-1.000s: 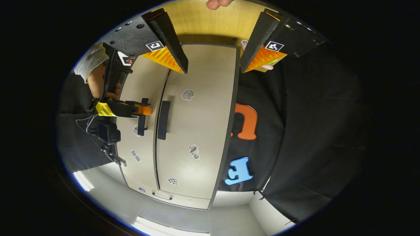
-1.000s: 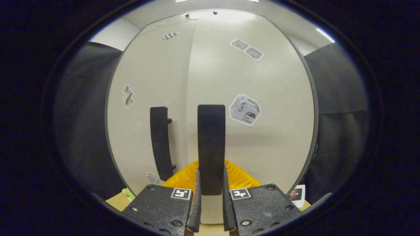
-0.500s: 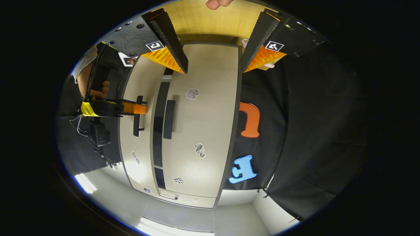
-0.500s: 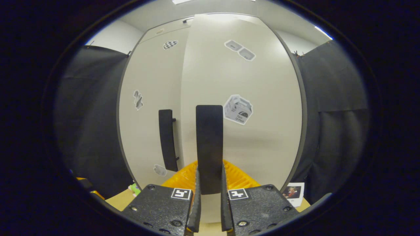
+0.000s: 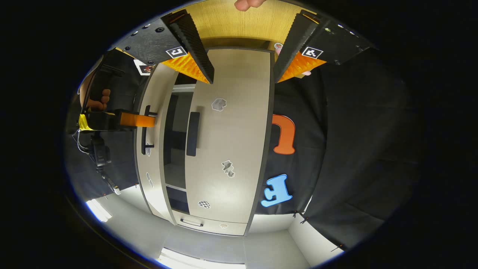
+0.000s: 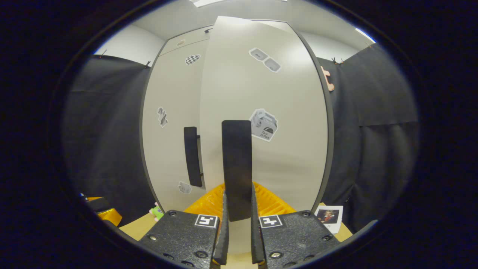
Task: Open the right door of the double-door shoe cabinet with the right hand, and open the left door with the left hand.
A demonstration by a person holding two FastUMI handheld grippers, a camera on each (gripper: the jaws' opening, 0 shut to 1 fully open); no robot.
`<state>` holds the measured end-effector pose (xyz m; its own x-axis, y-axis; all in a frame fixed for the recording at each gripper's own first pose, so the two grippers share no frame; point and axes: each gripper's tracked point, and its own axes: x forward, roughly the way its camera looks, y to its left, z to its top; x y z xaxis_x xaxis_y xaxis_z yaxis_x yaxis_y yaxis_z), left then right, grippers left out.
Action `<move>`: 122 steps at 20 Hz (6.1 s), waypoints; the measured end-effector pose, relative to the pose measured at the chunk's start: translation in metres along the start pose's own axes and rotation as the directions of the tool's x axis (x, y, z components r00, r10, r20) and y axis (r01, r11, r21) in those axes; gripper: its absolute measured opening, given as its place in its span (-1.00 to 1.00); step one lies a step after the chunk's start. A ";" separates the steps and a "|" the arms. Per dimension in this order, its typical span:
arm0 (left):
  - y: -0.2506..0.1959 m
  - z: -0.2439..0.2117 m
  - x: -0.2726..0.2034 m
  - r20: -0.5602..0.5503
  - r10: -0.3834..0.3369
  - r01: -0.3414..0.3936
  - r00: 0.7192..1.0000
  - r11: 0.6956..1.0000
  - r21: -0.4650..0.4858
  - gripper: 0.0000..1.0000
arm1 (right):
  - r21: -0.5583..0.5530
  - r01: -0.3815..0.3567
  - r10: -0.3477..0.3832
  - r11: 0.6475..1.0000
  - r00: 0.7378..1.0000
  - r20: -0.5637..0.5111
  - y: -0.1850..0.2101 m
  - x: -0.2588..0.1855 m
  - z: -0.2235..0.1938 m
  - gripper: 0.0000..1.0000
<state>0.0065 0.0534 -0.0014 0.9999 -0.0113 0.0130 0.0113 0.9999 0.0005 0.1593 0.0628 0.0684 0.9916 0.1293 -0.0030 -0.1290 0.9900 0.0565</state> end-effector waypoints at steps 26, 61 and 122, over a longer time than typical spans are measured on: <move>-0.068 -0.006 -0.010 -0.008 -0.111 0.111 0.994 0.994 -0.004 0.90 | -0.032 0.080 -0.080 0.996 0.997 -0.003 -0.054 -0.056 -0.002 -0.56; -0.099 0.034 -0.004 0.113 -0.139 0.144 0.984 0.989 -0.038 0.89 | -0.026 0.154 -0.153 0.988 0.987 0.048 -0.065 -0.101 -0.005 -0.70; -0.125 0.062 0.177 -0.055 -0.095 0.099 0.994 0.992 0.074 -0.89 | 0.000 -0.002 0.002 1.000 0.998 -0.056 -0.032 -0.083 -0.049 0.73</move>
<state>0.1810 -0.0738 0.0624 0.9935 -0.1059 -0.0424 0.1089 0.9911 0.0762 0.0802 0.0228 0.0183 0.9892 0.1342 -0.0592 -0.1309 0.9898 0.0561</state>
